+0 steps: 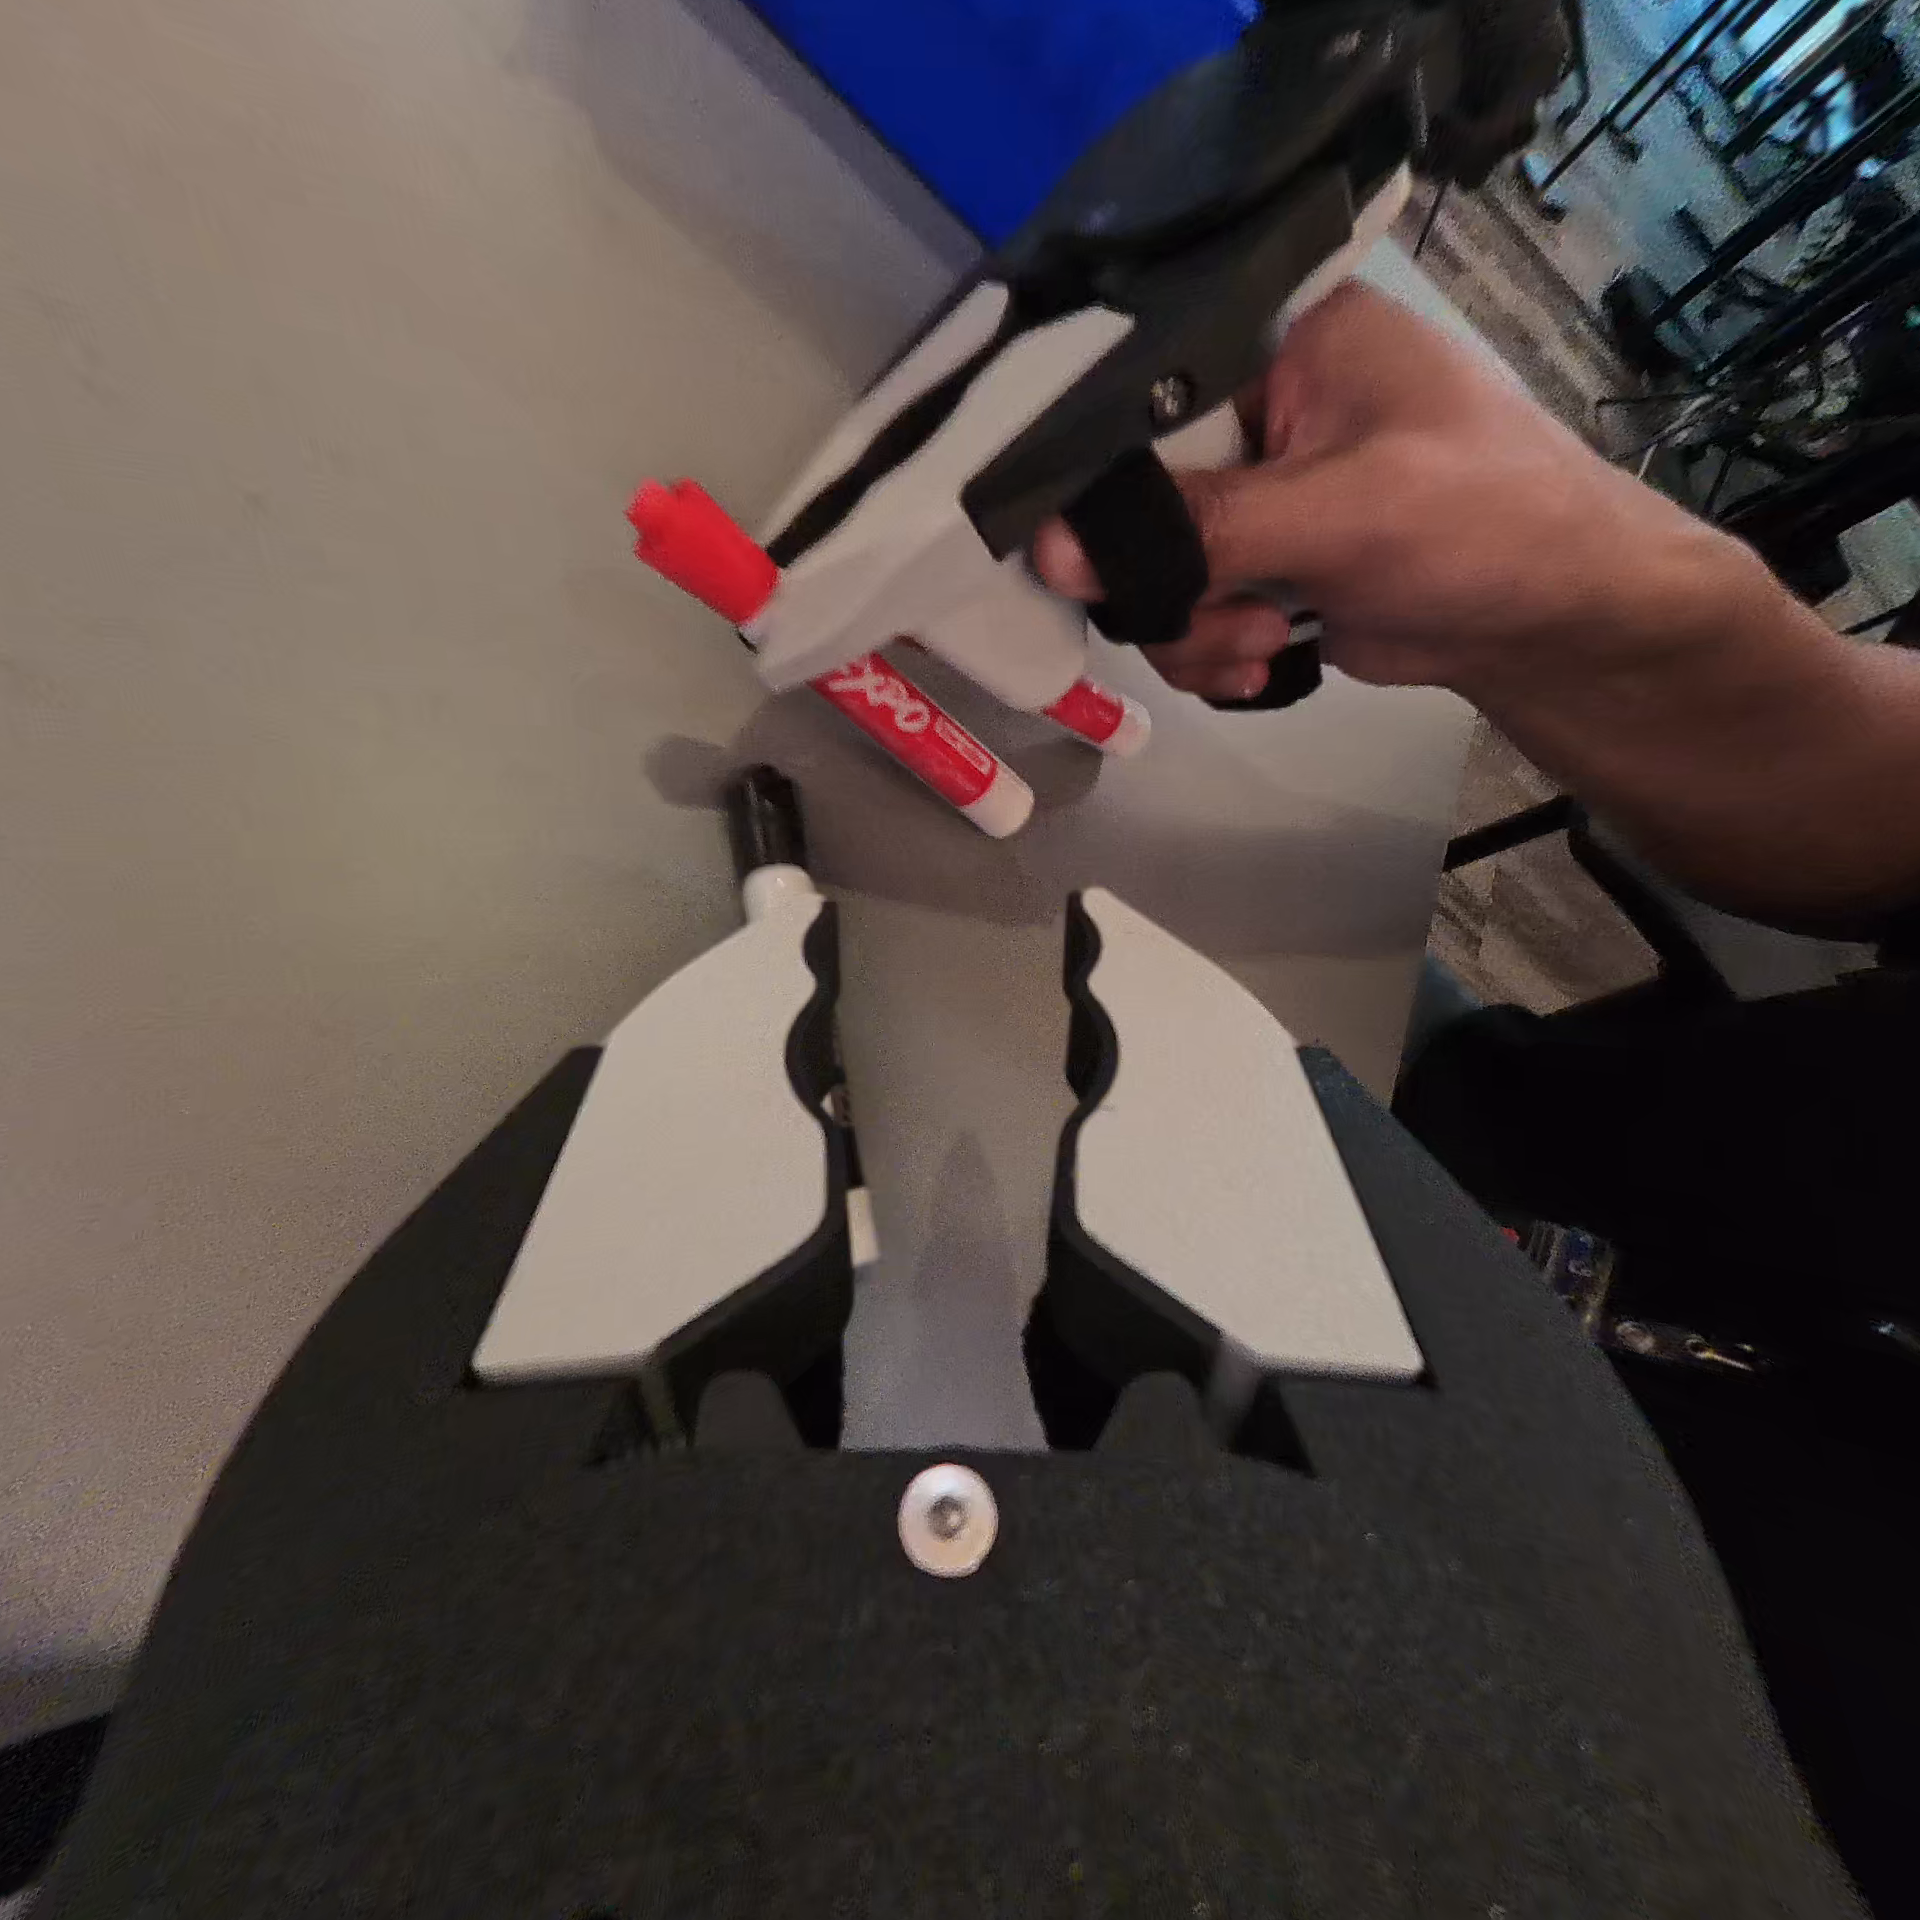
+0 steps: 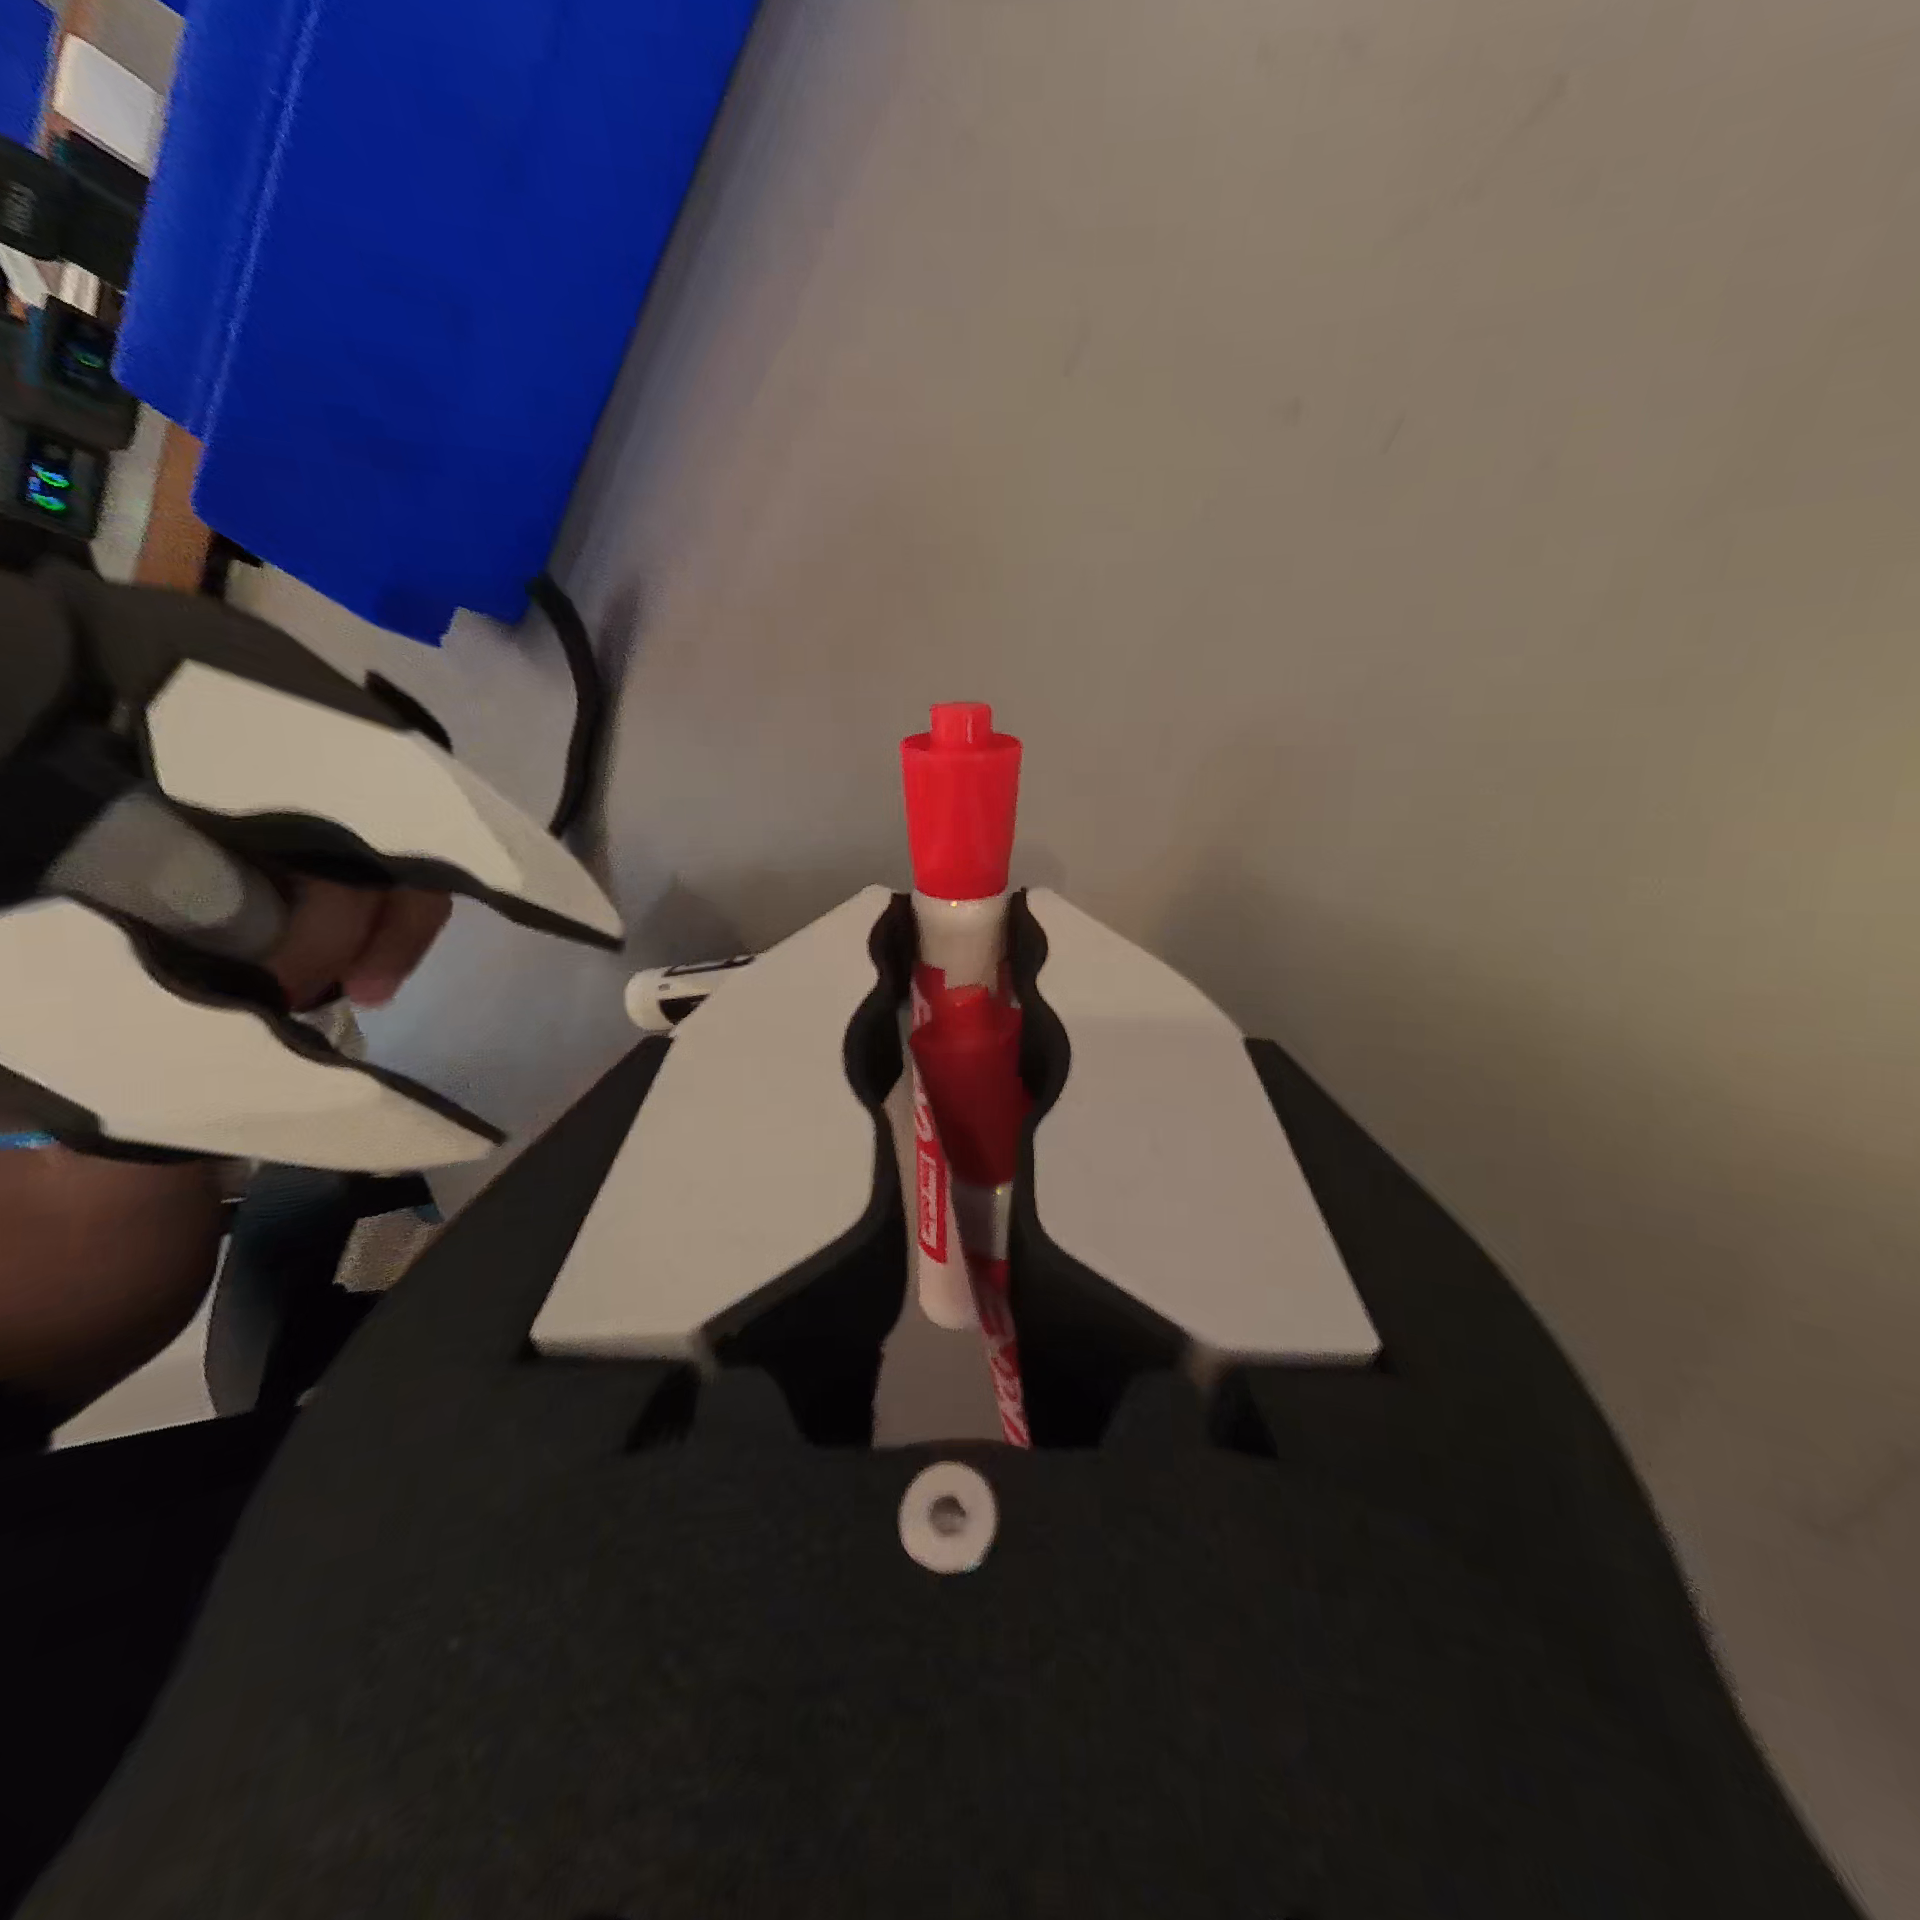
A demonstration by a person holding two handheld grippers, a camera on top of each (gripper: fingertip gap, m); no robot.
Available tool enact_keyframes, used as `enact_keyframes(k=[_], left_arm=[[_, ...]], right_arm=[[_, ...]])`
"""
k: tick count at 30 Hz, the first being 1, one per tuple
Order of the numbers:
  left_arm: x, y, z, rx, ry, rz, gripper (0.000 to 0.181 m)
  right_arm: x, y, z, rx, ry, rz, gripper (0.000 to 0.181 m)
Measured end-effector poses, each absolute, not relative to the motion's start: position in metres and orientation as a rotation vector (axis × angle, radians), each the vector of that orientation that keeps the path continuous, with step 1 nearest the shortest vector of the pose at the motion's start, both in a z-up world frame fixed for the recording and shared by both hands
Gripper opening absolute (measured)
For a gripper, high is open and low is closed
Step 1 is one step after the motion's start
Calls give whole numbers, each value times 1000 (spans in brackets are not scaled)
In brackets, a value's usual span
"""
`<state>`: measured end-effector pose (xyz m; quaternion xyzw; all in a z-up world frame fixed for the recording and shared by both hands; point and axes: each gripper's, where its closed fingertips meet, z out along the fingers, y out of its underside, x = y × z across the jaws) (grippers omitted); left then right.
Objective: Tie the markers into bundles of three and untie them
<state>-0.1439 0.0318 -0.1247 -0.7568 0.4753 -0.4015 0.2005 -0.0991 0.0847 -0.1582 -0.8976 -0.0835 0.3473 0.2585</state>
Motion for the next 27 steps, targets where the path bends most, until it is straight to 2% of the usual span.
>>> enact_keyframes(k=[2, 5, 9, 13, 20, 23, 27], left_arm=[[-145, 28, -135, -2142, 1328, -1008, 42], [-143, 29, -152, -2283, 1250, -925, 65], [-122, 23, -154, -2299, 1215, -1068, 59], [-119, 31, -155, -2295, 1283, -982, 57], [-122, 20, -148, -2225, 1385, -965, 57], [-121, 12, -152, -2206, 1428, -954, 57], [-116, 4, -157, -2176, 1499, -960, 56]], right_arm=[[-98, 84, -159, -2434, -231, 961, 18], [-93, 83, -162, -2465, -277, 923, 18], [-92, 82, -163, -2499, -338, 916, 18], [-96, 91, -151, -2444, -376, 966, 18], [-72, 96, -79, -2364, -435, 828, 19], [-41, 71, -88, -2540, -422, 596, 19], [-37, 30, -130, -2742, -371, 542, 19]])
